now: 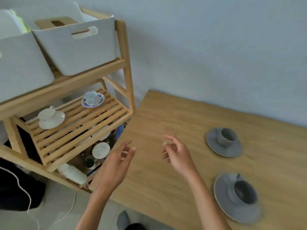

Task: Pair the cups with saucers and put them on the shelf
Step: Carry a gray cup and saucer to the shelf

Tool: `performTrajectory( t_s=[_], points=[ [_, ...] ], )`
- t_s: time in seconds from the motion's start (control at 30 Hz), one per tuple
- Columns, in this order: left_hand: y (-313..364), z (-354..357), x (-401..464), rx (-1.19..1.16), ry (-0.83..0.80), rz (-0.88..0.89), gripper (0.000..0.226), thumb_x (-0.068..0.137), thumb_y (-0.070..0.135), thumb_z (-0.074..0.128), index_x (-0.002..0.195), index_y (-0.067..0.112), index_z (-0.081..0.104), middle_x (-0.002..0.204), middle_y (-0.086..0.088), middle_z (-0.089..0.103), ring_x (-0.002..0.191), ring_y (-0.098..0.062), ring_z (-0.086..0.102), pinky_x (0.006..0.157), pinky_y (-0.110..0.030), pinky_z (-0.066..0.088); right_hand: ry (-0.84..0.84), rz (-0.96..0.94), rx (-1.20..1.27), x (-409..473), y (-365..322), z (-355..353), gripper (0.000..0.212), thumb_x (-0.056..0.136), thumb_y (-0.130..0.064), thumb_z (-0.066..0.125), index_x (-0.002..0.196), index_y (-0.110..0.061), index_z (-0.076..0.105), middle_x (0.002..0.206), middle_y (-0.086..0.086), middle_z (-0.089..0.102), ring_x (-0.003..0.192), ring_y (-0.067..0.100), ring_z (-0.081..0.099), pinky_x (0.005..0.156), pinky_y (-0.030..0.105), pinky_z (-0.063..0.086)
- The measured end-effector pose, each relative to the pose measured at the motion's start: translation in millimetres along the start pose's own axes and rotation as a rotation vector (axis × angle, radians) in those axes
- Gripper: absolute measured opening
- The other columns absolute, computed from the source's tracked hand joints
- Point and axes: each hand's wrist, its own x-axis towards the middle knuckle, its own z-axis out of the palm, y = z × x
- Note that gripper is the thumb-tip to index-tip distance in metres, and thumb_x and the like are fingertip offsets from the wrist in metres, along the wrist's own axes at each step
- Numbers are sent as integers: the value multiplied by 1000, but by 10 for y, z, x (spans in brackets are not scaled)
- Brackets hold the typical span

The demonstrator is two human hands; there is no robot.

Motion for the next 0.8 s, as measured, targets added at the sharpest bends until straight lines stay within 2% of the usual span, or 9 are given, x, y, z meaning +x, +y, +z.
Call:
performTrajectory(
  t_s=[0.03, 0.1, 0.2, 0.3, 0.43, 0.57, 0.67, 0.8],
  points=[
    [71, 163, -127, -11, -19, 18, 37, 97, 46, 52, 132, 36, 53, 104, 11, 65, 91, -6, 66, 71, -15, 49, 18, -6, -9, -177, 51, -161, 28, 104, -20, 55, 128, -31, 63, 78, -1, 71, 59, 4, 65, 64, 30, 52],
    [194, 499, -370, -46, -61, 58, 37, 96, 45, 53, 132, 38, 53, 103, 8, 66, 90, -6, 66, 68, -13, 49, 48, -19, -29, -530, 152, -479, 28, 104, -24, 55, 126, -39, 62, 80, -3, 72, 65, 5, 68, 68, 30, 55],
    [332, 1000, -679, -89, -162, 84, 38, 95, 47, 54, 132, 38, 54, 103, 8, 66, 91, -7, 66, 73, -22, 54, 93, -20, -38, -1029, 339, -921, 29, 103, -26, 55, 130, -38, 62, 85, 1, 74, 72, 8, 70, 72, 32, 58],
    [407, 1440, -903, -108, -255, 91, 43, 90, 53, 54, 131, 38, 55, 102, 6, 67, 89, -10, 67, 74, -27, 55, 166, 16, -20, -1429, 594, -1304, 29, 104, -26, 55, 130, -37, 62, 85, 1, 73, 73, 8, 69, 71, 28, 55],
    [489, 1887, -1090, -82, -355, 95, 42, 96, 43, 57, 136, 29, 55, 102, 7, 67, 90, -9, 66, 74, -23, 54, 345, 68, 51, -1864, 915, -1703, 27, 104, -23, 56, 124, -37, 66, 83, 2, 74, 69, 10, 69, 66, 24, 55],
    [566, 2135, -1158, -17, -458, 120, 46, 97, 42, 54, 141, 28, 51, 103, 12, 64, 91, -7, 64, 72, -18, 49, 524, 143, 174, -2047, 1241, -1989, 26, 104, -15, 54, 122, -30, 67, 76, 6, 73, 62, 15, 66, 57, 28, 52],
    [599, 2259, -1171, 27, -521, 121, 48, 98, 43, 52, 143, 27, 48, 104, 13, 64, 90, -7, 66, 73, -19, 48, 617, 221, 145, -2013, 1444, -2134, 28, 104, -16, 54, 127, -29, 64, 76, 4, 72, 57, 12, 64, 54, 28, 53],
    [594, 2437, -1129, 75, -531, 108, 49, 98, 37, 55, 144, 19, 47, 99, 7, 66, 91, -11, 66, 80, -27, 51, 561, 344, 34, -1873, 1598, -2236, 39, 104, -21, 53, 142, -29, 51, 86, 3, 74, 60, 12, 67, 55, 26, 55]
  ],
)
